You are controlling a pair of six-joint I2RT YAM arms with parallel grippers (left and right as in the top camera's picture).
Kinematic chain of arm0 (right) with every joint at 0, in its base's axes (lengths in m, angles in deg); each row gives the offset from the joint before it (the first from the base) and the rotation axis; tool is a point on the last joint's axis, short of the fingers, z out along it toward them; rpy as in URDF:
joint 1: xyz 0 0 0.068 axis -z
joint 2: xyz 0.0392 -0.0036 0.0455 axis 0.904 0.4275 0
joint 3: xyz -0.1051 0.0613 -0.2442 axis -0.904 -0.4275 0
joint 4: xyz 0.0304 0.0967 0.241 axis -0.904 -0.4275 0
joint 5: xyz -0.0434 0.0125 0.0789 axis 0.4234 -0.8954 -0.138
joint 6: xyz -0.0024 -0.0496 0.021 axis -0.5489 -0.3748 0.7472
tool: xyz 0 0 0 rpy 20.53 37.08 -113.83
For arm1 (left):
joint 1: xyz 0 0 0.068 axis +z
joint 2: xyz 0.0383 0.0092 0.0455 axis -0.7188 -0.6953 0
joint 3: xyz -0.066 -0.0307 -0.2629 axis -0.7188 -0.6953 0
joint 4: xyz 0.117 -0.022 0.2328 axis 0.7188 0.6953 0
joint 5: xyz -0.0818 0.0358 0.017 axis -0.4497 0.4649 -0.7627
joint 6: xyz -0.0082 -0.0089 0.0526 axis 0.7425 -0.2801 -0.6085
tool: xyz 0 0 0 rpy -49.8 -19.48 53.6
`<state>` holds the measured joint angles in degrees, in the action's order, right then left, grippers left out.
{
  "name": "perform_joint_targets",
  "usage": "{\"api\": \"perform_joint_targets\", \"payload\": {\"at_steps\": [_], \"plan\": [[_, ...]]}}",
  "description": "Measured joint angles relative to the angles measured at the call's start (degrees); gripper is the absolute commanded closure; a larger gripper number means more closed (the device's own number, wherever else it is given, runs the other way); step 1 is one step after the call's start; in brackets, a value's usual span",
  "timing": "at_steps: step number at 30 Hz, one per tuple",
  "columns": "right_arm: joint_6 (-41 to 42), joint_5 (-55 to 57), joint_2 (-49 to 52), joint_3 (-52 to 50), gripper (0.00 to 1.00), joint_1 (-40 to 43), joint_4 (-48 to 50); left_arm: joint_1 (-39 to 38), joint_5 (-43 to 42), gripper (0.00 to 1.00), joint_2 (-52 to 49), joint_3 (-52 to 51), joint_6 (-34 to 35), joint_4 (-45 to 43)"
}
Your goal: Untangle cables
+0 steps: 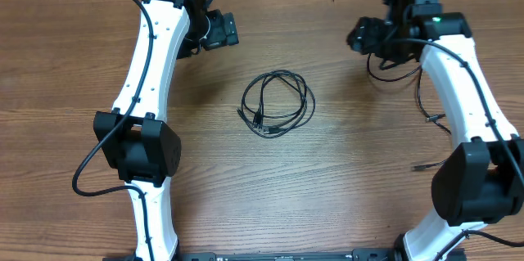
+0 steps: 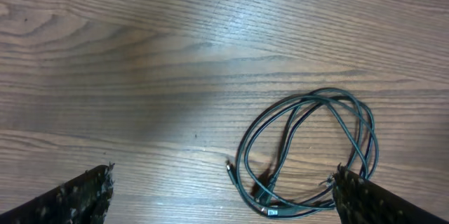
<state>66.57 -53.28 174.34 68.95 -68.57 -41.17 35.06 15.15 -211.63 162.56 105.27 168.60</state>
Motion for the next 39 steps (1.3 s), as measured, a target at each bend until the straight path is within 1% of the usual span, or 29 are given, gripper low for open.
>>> {"api": "perform_joint_targets", "payload": {"at_steps": [2,4,8,9,13,16,20,25,31,39], "plan": [[0.5,-0.1,0.0,0.0,0.29,-1.9,0.0,0.0,0.0,0.01,0.0,0.0,0.0,2.5],[1.3,-0.4,0.0,0.0,0.30,-3.6,0.0,0.0,-0.2,0.00,0.0,0.0,0.0,4.8],[4.3,-0.4,1.2,0.0,0.37,-6.4,0.4,0.0,0.2,0.01,-0.1,0.0,-0.3,13.1],[5.0,-0.5,1.7,0.0,0.39,-6.7,0.5,0.0,0.6,0.01,-0.1,0.0,-0.5,13.9],[8.3,-0.4,5.8,0.0,0.44,-8.1,1.4,0.0,2.6,0.01,-0.2,-0.4,-2.1,14.2],[9.9,-0.6,8.8,-0.2,0.55,-9.5,2.4,0.0,3.5,0.00,-0.2,-2.4,-2.9,14.0],[12.0,-1.2,12.1,-0.4,0.62,-12.4,5.3,0.0,4.0,0.00,-0.3,-6.9,-3.3,12.3],[17.5,-1.8,15.1,-0.4,0.72,-15.4,8.0,0.0,4.1,0.01,-0.7,-12.5,-3.3,9.8],[23.2,-2.1,18.1,-0.4,0.73,-15.6,10.1,0.0,4.1,0.00,-0.9,-15.4,-3.3,6.6],[25.1,-4.5,20.8,-0.4,0.72,-15.8,11.6,0.0,4.1,0.00,-0.9,-15.8,-3.3,2.5]]}}
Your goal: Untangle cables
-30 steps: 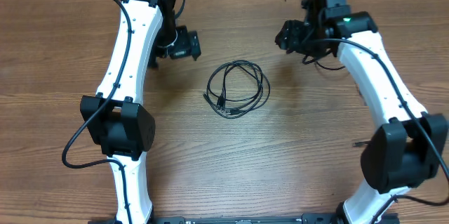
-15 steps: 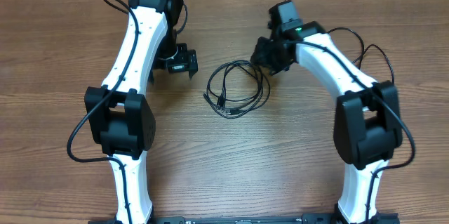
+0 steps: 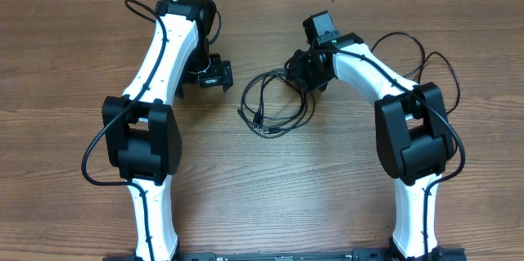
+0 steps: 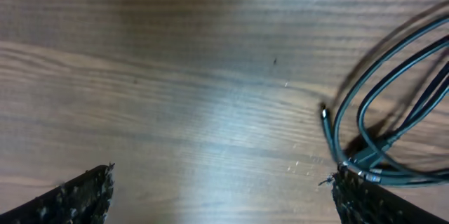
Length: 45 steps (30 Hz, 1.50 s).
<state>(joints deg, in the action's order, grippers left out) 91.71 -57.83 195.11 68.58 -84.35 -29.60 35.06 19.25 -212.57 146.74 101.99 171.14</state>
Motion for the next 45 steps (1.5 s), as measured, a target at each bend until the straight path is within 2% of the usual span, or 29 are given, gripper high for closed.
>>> {"api": "perform_joint_targets", "payload": {"at_steps": [8,13,20,22,24,26,28,29,31,35,40,41,42,45], "plan": [[0.4,-2.2,1.1,0.0,0.71,-2.6,0.8,0.0,0.0,0.00,0.0,0.0,0.0,-1.4],[0.4,-3.6,1.1,0.0,0.67,-5.6,-0.3,0.0,0.0,0.00,0.0,0.0,0.0,-4.3],[0.4,-4.2,1.1,0.0,0.68,-7.8,-0.3,0.0,0.0,0.00,0.0,0.0,0.0,-6.5],[0.4,-4.2,1.1,0.0,0.68,-7.8,-0.3,0.0,-0.2,0.09,0.0,0.0,-0.1,-7.2],[0.4,-4.2,1.1,0.0,0.67,-7.6,-0.3,0.0,-1.0,0.30,0.0,0.0,-1.2,-8.2],[0.4,-4.2,1.1,0.0,0.66,-7.5,-0.3,0.0,-2.0,0.41,0.0,0.0,-2.4,-8.8],[0.4,-4.2,1.1,0.0,0.66,-7.2,-0.3,0.0,-3.7,0.62,0.0,0.0,-4.1,-9.1],[0.4,-4.2,1.1,0.0,0.67,-7.1,-0.3,0.0,-4.2,0.65,0.0,0.0,-4.7,-9.1],[0.3,-4.4,1.1,0.0,0.72,-6.7,-0.6,-0.2,-5.1,0.65,0.0,-0.1,-6.1,-9.1],[-2.6,-8.6,1.2,0.0,0.89,-5.8,-0.6,-1.0,-6.1,0.63,0.0,-1.0,-7.3,-9.3],[-6.3,-11.9,1.3,0.0,0.87,-5.4,-1.2,-1.4,-6.6,0.59,0.0,-4.0,-7.7,-10.7],[-7.5,-12.3,1.3,0.0,0.89,-5.4,-1.3,-1.5,-6.7,0.58,0.0,-4.9,-7.7,-11.3],[-8.5,-12.5,1.4,0.0,0.96,-5.4,-1.5,-1.5,-6.8,0.58,0.0,-5.4,-7.7,-11.5],[-11.8,-13.1,1.4,0.0,0.96,-5.4,-2.8,-1.5,-7.3,0.59,-0.1,-7.2,-7.7,-12.2]]}}
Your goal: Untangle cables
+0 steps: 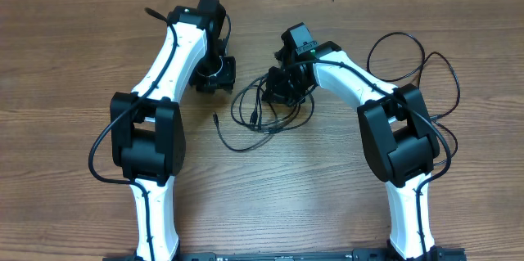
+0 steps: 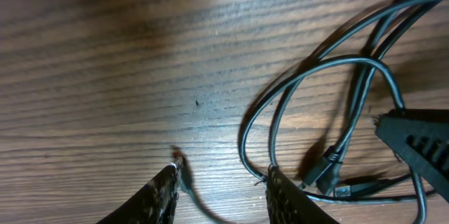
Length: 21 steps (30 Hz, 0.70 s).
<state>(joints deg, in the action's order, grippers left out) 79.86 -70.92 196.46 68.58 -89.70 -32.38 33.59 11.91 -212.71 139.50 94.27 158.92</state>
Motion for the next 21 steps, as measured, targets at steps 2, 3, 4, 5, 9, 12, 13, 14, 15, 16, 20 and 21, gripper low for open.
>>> {"api": "perform_joint_targets", "payload": {"at_steps": [2,3,4,5,9,12,13,14,15,16,20,21], "plan": [[-2.4,-0.3,0.0,0.2,0.96,0.0,-2.3,0.0,-0.1,0.56,-0.2,-0.9,-0.3,0.0],[-3.7,-0.3,0.0,0.7,0.96,0.0,-4.0,0.0,-0.2,0.52,-0.3,-1.2,-0.7,0.0],[-5.0,-0.3,0.0,1.2,0.96,0.0,-5.5,0.0,-0.3,0.49,-0.3,-1.3,-1.2,0.0],[-6.2,-0.3,0.0,2.0,0.96,0.0,-7.0,0.0,-0.3,0.49,-0.4,-1.4,-1.6,0.0],[-9.7,1.1,-0.7,8.0,0.96,0.5,-12.4,0.0,-0.9,0.46,-0.5,-1.4,-1.7,-0.4],[-10.9,2.7,-3.1,13.3,0.96,1.9,-16.7,0.0,-2.7,0.44,-0.5,-1.4,-1.7,-1.6],[-11.1,3.0,-3.8,14.7,0.96,2.4,-17.6,0.0,-3.3,0.42,-0.5,-1.4,-1.7,-2.0],[-11.4,3.2,-4.8,16.2,0.96,3.0,-18.4,0.0,-4.2,0.42,-0.5,-1.4,-1.8,-2.5],[-11.5,3.4,-5.9,17.7,0.96,3.9,-19.3,0.0,-4.9,0.40,-0.5,-1.4,-1.7,-3.1],[-11.6,3.6,-7.0,18.8,0.96,4.7,-19.6,0.0,-5.9,0.40,-0.5,-1.4,-1.7,-3.8],[-11.7,4.0,-9.4,20.2,0.96,7.5,-21.6,0.0,-7.5,0.39,-0.5,-1.4,-1.2,-5.9],[-11.7,4.2,-9.5,20.2,0.96,8.0,-22.5,0.0,-7.7,0.39,-0.5,-1.4,-1.1,-6.3]]}}
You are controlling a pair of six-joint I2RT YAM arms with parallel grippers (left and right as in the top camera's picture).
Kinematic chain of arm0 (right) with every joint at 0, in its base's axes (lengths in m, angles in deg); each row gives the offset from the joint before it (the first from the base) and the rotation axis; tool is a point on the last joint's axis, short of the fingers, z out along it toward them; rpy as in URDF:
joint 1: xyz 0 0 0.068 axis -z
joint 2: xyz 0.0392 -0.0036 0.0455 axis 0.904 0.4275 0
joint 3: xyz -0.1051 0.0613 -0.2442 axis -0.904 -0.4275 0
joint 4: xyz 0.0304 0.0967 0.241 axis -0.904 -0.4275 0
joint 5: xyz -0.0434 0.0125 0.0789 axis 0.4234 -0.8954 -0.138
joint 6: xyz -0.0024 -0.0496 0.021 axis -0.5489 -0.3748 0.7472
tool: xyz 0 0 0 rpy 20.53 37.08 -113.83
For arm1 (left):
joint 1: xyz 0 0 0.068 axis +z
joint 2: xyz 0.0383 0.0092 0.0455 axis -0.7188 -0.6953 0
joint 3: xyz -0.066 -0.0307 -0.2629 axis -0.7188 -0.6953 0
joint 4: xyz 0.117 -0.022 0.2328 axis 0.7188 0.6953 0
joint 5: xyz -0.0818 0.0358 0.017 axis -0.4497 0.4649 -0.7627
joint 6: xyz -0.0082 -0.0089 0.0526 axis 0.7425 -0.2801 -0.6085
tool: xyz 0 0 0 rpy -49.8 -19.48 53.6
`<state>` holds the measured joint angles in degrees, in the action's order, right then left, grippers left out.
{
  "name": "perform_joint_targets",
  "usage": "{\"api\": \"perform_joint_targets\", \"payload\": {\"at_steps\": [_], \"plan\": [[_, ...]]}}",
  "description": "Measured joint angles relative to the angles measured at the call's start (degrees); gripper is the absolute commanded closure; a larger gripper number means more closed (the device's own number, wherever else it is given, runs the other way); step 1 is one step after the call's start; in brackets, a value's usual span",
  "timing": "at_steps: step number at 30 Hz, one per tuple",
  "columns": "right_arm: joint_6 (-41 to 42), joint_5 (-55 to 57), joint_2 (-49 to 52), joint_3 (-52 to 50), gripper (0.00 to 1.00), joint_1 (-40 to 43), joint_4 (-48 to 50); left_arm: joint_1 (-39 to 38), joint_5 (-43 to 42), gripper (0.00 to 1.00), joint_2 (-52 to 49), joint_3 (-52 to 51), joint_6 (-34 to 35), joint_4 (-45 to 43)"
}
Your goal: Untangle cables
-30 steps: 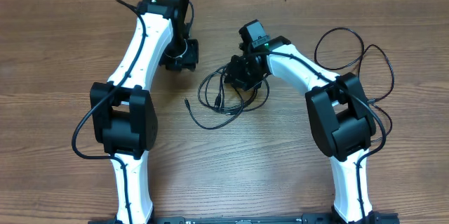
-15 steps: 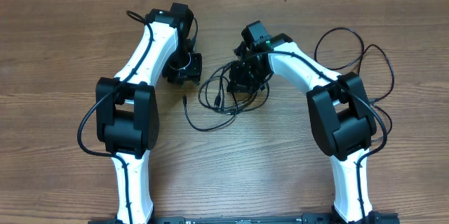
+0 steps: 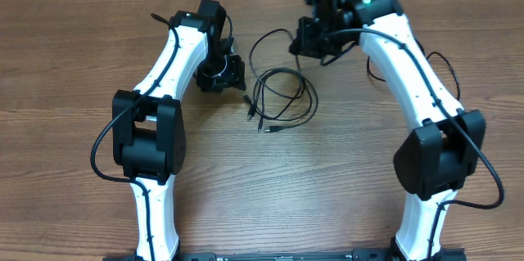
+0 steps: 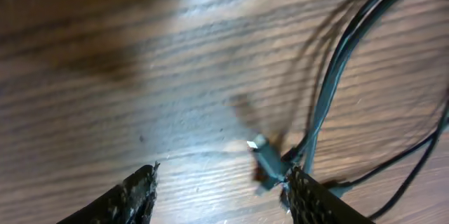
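Thin dark cables (image 3: 283,102) lie coiled mid-table, their plug ends (image 3: 255,120) pointing to the front left. One strand forms a loop (image 3: 270,42) that runs up to my right gripper (image 3: 309,42), which looks shut on it beyond the coil. My left gripper (image 3: 226,76) sits at the coil's left edge. In the left wrist view it (image 4: 221,190) is open over bare wood. A plug (image 4: 264,155) rests against its right finger (image 4: 309,194), and strands (image 4: 337,62) run off to the upper right.
The robot's own black cables (image 3: 426,56) hang beside the right arm. The wooden table (image 3: 270,187) extends in front of the coil, and its far edge runs behind both grippers.
My right gripper has moved from the coil's top to the far right, with a loop of cable stretched to it. The coil has shifted and its trailing end has drawn in. My left fingers stand wider apart.
Both grippers first hung at the far corners, and the coil lay neat mid-table. Then both were at the coil, left and upper right. Later the coil was spread, with one end trailing left between my left fingers. Now one loop is drawn away toward the far side.
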<state>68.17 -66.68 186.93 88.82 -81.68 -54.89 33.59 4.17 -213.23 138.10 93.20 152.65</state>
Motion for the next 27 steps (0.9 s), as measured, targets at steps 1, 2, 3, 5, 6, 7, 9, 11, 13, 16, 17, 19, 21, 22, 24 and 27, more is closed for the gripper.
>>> {"api": "perform_joint_targets", "payload": {"at_steps": [1,2,3,5,6,7,9,11,13,16,17,19,21,22,24,27], "plan": [[0.0,0.2,0.0,0.0,0.96,0.4,-0.8,0.0,-0.2,0.39,0.0,0.0,0.1,-0.3],[0.0,0.2,0.2,0.0,0.96,0.6,-1.4,0.0,-0.3,0.39,0.0,0.0,0.3,-0.4],[0.0,0.3,0.3,0.0,0.96,0.9,-2.3,0.0,-0.5,0.39,0.0,0.0,0.5,-0.4],[-0.4,-0.3,0.3,0.0,0.96,1.2,-3.6,0.0,-0.6,0.37,0.0,0.0,0.8,-0.4],[-0.8,-0.9,0.2,0.0,0.96,1.3,-4.3,0.0,-0.7,0.36,0.0,0.0,1.1,-0.4],[-1.6,-1.6,0.2,0.0,0.96,1.5,-5.3,0.0,-0.7,0.35,0.0,0.0,1.2,-0.4],[-3.3,-2.8,0.2,0.4,0.96,1.6,-7.6,0.0,-0.7,0.35,0.0,0.0,1.4,-0.4],[-5.1,-3.3,0.1,1.8,0.96,1.7,-8.9,0.0,-0.8,0.35,0.0,0.0,1.4,-0.4],[-6.5,-3.6,-0.5,3.8,0.96,1.7,-9.1,0.0,-0.9,0.34,0.0,0.0,1.4,-0.4],[-7.7,-3.8,-3.0,7.4,0.96,1.7,-8.9,0.0,-0.9,0.34,0.0,0.0,1.4,-0.4],[-8.0,-3.8,-4.2,8.6,0.96,1.8,-8.8,0.0,-0.9,0.33,0.0,0.0,1.4,-0.5],[-8.5,-4.0,-7.4,11.0,0.96,1.9,-8.3,0.0,-0.9,0.34,0.0,0.0,1.4,-0.6],[-8.8,-4.2,-10.0,12.1,0.96,2.0,-7.6,0.0,-0.9,0.34,0.0,0.0,1.4,-0.6],[-8.9,-4.2,-11.5,12.6,0.96,2.0,-7.1,0.0,-0.9,0.34,0.0,0.0,1.4,-0.6],[-9.1,-4.3,-13.6,13.1,0.96,2.0,-6.2,0.0,-0.9,0.34,0.0,-0.1,1.4,-0.7],[-9.1,-4.7,-14.9,13.4,0.96,2.0,-5.1,0.0,-1.2,0.34,0.0,-0.8,1.4,-1.2]]}}
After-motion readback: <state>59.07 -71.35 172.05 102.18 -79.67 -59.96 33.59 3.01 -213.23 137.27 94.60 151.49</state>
